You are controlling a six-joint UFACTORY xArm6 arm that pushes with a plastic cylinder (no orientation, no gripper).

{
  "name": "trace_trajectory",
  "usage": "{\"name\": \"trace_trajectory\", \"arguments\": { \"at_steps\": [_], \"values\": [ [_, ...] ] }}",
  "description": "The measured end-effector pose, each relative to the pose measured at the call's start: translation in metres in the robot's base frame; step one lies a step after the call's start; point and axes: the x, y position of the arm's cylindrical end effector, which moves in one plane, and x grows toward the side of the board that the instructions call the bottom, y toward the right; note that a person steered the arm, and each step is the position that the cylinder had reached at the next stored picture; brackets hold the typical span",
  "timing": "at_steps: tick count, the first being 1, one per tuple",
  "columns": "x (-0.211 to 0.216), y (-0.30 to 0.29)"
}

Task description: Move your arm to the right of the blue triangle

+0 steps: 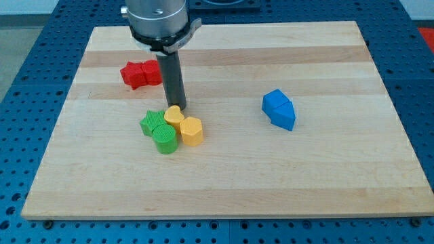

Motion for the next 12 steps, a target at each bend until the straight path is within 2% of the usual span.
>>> {"name": "trace_trajectory", "arguments": {
  "at_steps": [4, 6, 7, 8, 9, 10, 11, 12],
  "values": [
    [-0.013, 0.000],
    [-0.047, 0.016],
    [-0.058, 0.085],
    [-0.073, 0.185],
    [-0.061, 0.285],
    [-0.008, 0.352],
    [0.051, 0.379],
    [0.067, 0.359]
  ]
}}
